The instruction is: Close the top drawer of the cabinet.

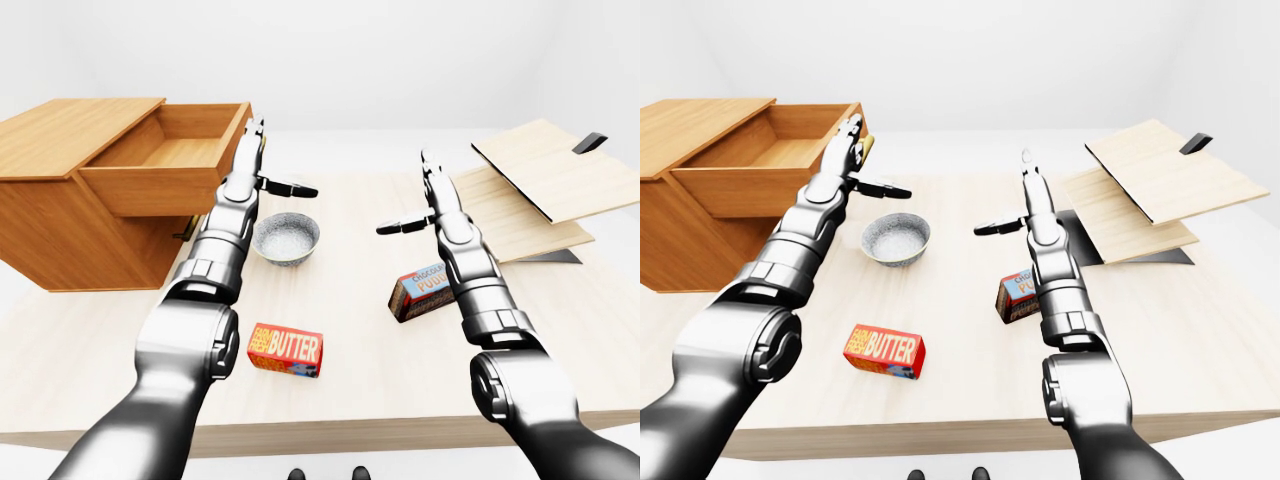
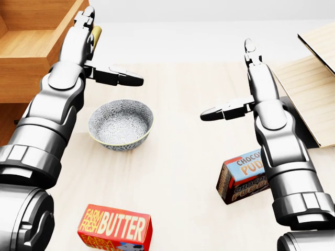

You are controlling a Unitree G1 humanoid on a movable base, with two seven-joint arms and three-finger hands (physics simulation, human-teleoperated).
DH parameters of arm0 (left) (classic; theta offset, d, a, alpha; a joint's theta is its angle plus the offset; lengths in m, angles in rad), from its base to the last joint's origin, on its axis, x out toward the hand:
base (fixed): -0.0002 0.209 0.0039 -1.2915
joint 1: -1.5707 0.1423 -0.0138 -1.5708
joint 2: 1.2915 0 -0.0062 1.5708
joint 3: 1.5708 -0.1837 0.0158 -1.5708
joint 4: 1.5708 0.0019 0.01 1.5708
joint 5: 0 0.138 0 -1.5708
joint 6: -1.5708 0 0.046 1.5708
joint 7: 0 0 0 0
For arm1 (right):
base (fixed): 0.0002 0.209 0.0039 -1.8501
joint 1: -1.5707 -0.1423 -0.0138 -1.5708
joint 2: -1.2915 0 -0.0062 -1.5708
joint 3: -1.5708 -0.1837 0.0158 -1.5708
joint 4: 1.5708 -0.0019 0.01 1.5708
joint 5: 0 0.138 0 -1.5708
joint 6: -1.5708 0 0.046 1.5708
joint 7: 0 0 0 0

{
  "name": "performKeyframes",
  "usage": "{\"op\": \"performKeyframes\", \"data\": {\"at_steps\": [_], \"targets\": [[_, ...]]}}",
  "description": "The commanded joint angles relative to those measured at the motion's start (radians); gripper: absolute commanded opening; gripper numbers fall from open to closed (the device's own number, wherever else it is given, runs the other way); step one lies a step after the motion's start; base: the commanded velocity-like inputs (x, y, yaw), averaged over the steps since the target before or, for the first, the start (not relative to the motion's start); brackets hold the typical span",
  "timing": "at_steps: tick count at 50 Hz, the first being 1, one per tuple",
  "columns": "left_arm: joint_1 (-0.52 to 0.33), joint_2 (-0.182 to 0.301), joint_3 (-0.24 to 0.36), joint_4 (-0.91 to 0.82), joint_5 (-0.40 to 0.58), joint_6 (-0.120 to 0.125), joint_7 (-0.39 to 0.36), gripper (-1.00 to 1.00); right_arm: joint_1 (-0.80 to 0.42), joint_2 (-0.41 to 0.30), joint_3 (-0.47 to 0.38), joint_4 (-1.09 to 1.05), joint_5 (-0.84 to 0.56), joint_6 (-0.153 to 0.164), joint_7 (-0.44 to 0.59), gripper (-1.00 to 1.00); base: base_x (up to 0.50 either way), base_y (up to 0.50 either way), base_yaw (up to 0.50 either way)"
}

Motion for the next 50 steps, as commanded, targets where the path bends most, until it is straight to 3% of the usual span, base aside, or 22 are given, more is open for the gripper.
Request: {"op": "performKeyframes", "data": {"at_steps": [1,8,16,19,24,27,28,40,44,50], "targets": [[0.041,-0.005,-0.001,0.029,-0.002,0.000,0.009,1.00,-0.005,-0.001,-0.001,0.056,-0.003,0.000,-0.011,1.00,0.00,0.00,0.00],[0.053,-0.004,0.001,0.035,0.007,0.000,0.016,1.00,-0.020,0.002,0.003,0.111,-0.003,0.000,-0.020,1.00,0.00,0.00,0.00],[0.072,0.012,0.007,0.064,0.012,-0.021,0.027,1.00,-0.021,-0.002,0.003,0.139,-0.003,-0.027,-0.022,1.00,0.00,0.00,0.00],[0.075,0.021,0.016,0.074,0.008,-0.017,0.039,1.00,-0.017,-0.003,0.004,0.140,-0.005,-0.031,-0.025,1.00,0.00,0.00,0.00],[0.092,0.045,0.026,0.092,0.010,-0.034,0.059,1.00,-0.009,-0.004,0.003,0.136,-0.007,-0.035,-0.027,1.00,0.00,0.00,0.00],[0.101,0.056,0.027,0.104,0.016,-0.056,0.066,1.00,-0.007,-0.003,0.003,0.136,-0.008,-0.037,-0.029,1.00,0.00,0.00,0.00],[0.112,0.073,0.034,0.113,0.016,-0.071,0.075,1.00,-0.002,-0.001,0.004,0.132,-0.009,-0.038,-0.029,1.00,0.00,0.00,0.00],[0.155,0.154,0.072,0.126,-0.014,-0.113,0.071,1.00,0.012,0.004,0.004,0.106,-0.013,-0.026,-0.033,1.00,0.00,0.00,0.00],[0.162,0.187,0.082,0.134,-0.021,-0.134,0.078,1.00,0.022,0.002,0.003,0.078,-0.013,-0.008,-0.027,1.00,0.00,0.00,0.00],[0.162,0.242,0.106,0.140,-0.048,-0.131,0.077,1.00,0.029,0.003,0.002,0.064,-0.014,0.000,-0.028,1.00,0.00,0.00,0.00]]}}
